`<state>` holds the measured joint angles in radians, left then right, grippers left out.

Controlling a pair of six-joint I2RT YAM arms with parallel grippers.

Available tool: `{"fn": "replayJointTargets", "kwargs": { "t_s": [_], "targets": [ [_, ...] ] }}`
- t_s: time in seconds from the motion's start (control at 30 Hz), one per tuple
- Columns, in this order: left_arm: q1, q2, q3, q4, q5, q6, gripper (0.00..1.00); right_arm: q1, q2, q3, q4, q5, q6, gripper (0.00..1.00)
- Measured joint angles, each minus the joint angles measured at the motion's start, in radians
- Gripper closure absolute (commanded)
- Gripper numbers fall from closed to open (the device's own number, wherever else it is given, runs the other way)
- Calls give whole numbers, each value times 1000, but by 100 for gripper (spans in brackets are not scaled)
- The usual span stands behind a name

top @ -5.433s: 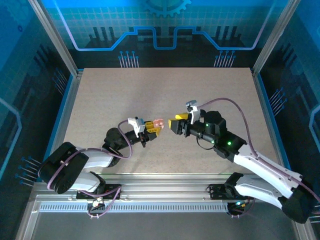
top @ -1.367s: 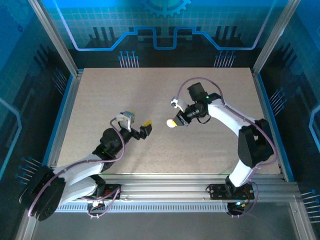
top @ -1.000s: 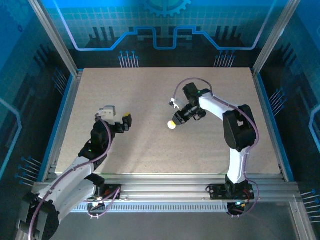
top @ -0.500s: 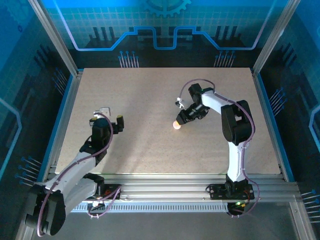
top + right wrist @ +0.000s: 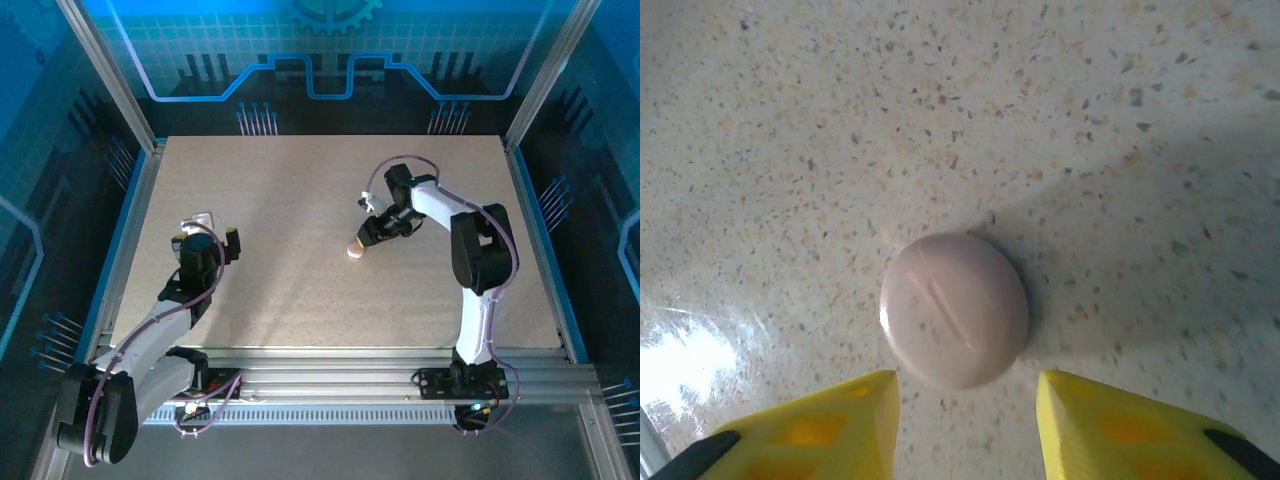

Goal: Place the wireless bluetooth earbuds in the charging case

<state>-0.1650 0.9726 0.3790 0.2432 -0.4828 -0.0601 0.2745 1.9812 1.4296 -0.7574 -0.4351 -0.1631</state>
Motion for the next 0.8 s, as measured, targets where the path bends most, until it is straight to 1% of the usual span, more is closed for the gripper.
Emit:
{"fn": "replayJointTargets", "kwargs": {
  "t_s": [0.03,0.13,0.17,0.2,0.27,0.43,0.57,0.67,0.73,0.8],
  "targets": [
    [5,6,0,6,0,6,1,-4,-46,-32,20,12,6,57],
    [16,27,0,26,0,10,1,-34,-225,-159,103,47,37,43],
    [19,32,0,32,0,11,1,-52,-295,-212,143,65,50,2],
    [21,37,0,37,0,11,1,-71,-356,-263,183,79,57,0],
    [27,44,-6,61,1,14,1,-128,-489,-383,273,117,76,0],
    [37,75,-60,182,19,18,1,-259,-735,-656,470,232,116,0],
    [41,184,-88,319,61,18,1,-295,-890,-840,610,322,119,0],
    [41,298,-87,437,98,28,1,-306,-971,-951,731,380,123,0],
    [32,364,-75,468,108,55,1,-312,-991,-1011,822,407,127,0],
    [21,432,-71,546,111,87,1,-317,-989,-1062,912,422,132,0]
  ]
}}
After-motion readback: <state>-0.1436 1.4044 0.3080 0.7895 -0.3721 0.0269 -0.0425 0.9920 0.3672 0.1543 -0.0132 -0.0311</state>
